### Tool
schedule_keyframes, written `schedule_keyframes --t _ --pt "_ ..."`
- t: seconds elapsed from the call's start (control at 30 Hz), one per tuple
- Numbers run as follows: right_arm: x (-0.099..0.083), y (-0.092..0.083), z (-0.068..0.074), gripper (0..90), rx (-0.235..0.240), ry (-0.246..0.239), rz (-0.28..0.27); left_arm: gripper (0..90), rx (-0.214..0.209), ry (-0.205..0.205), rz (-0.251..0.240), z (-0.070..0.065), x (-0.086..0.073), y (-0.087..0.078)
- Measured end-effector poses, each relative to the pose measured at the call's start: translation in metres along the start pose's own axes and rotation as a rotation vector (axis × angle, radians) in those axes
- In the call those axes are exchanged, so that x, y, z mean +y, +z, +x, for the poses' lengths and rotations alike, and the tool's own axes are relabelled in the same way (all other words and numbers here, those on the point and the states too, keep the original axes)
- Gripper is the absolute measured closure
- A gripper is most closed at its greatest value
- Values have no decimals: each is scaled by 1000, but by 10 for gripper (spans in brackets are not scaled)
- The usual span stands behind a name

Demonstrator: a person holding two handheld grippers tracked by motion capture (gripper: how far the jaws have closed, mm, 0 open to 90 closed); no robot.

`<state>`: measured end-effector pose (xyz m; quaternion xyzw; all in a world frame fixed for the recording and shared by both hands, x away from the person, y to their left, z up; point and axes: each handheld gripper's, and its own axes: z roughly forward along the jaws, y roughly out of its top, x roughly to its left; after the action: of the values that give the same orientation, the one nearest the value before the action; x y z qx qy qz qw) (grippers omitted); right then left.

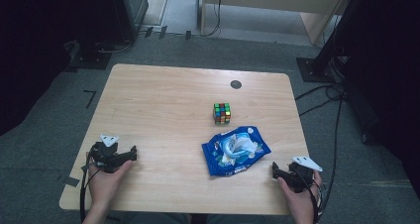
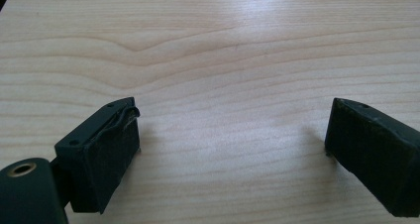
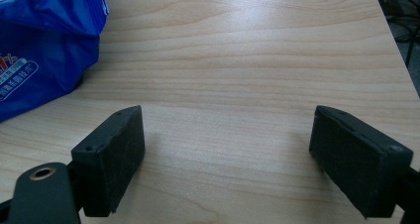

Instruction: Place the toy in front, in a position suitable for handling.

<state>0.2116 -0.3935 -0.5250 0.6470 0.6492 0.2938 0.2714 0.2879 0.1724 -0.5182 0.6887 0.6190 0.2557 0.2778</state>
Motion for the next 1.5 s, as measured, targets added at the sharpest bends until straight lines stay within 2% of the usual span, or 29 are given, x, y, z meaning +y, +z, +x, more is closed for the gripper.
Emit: schedule_keyframes --t 0.1,0.17,0.2,0.27,0.3,0.37,0.4,0.43,0.47,0.5,0.57,0.6,0.63,0.67,0.7,0.73,0.77,0.8,0.87,0.97,1.0,1.1,1.13,1.17,1.2,1.23,1.27,1.4,1.5 --pt "0 0 1 140 16 -16 0 71 6 -5 7 0 -2 -3" --pt "0 0 1 142 16 -14 1 123 -7 12 32 -2 -2 -7" --pt "0 0 1 149 16 -11 -1 123 -6 24 28 -5 -3 -10" --pt "2 -2 0 211 59 16 -5 129 -37 39 1 -20 -5 -17" --pt "2 -2 0 211 59 16 -5 130 -37 39 1 -20 -5 -17" --pt "6 -5 2 242 81 13 -20 134 -90 105 -28 -52 -8 -27" --pt "9 -7 4 251 85 6 -27 136 -90 105 -28 -52 -8 -27" --pt "13 -8 5 269 90 0 -39 137 -141 137 -40 -72 -10 -33" --pt "15 -10 7 287 95 -3 -51 138 -168 160 -45 -84 -11 -35" --pt "19 -11 8 299 96 -11 -69 139 -168 160 -45 -84 -11 -35" --pt "23 -13 9 313 102 -14 -86 140 -242 208 -51 -111 -14 -41" --pt "30 -15 11 343 118 -15 -105 142 -301 258 -53 -134 -17 -45" --pt "33 -15 12 350 128 -10 -108 144 -301 258 -53 -134 -17 -45" --pt "35 -15 13 361 133 -11 -113 147 -356 293 -49 -153 -19 -46" --pt "38 -15 14 377 142 -11 -120 148 -386 310 -45 -162 -20 -47" --pt "41 -16 16 403 156 -4 -125 150 -386 310 -45 -162 -20 -47" --pt "44 -16 17 423 183 -1 -132 158 -443 325 -45 -179 -22 -47" --pt "44 -16 17 423 183 -1 -132 159 -443 325 -45 -179 -22 -47" --pt "52 -16 23 439 221 -8 -150 163 -493 368 -37 -201 -24 -47" --pt "56 -14 27 438 249 -5 -145 224 -512 402 -44 -212 -26 -45" --pt "57 -7 34 434 279 -8 -113 248 -525 432 -35 -221 -26 -41" --pt "57 -1 39 466 288 -19 -98 267 -530 448 -25 -225 -25 -37" --pt "54 3 43 561 287 -18 -77 320 -525 452 -16 -227 -24 -33" --pt "54 3 43 561 287 -18 -77 320 -525 451 -8 -228 -24 -32" --pt "53 4 44 613 291 -15 -70 330 -538 455 -3 -227 -23 -30" --pt "50 6 46 722 293 5 -67 388 -538 458 -6 -227 -22 -30" --pt "50 6 46 722 293 5 -67 388 -539 460 -11 -226 -22 -30" --pt "51 1 47 894 325 33 -79 461 -552 463 -5 -220 -22 -29" --pt "48 0 51 900 336 44 -81 539 -552 467 -6 -216 -21 -29"
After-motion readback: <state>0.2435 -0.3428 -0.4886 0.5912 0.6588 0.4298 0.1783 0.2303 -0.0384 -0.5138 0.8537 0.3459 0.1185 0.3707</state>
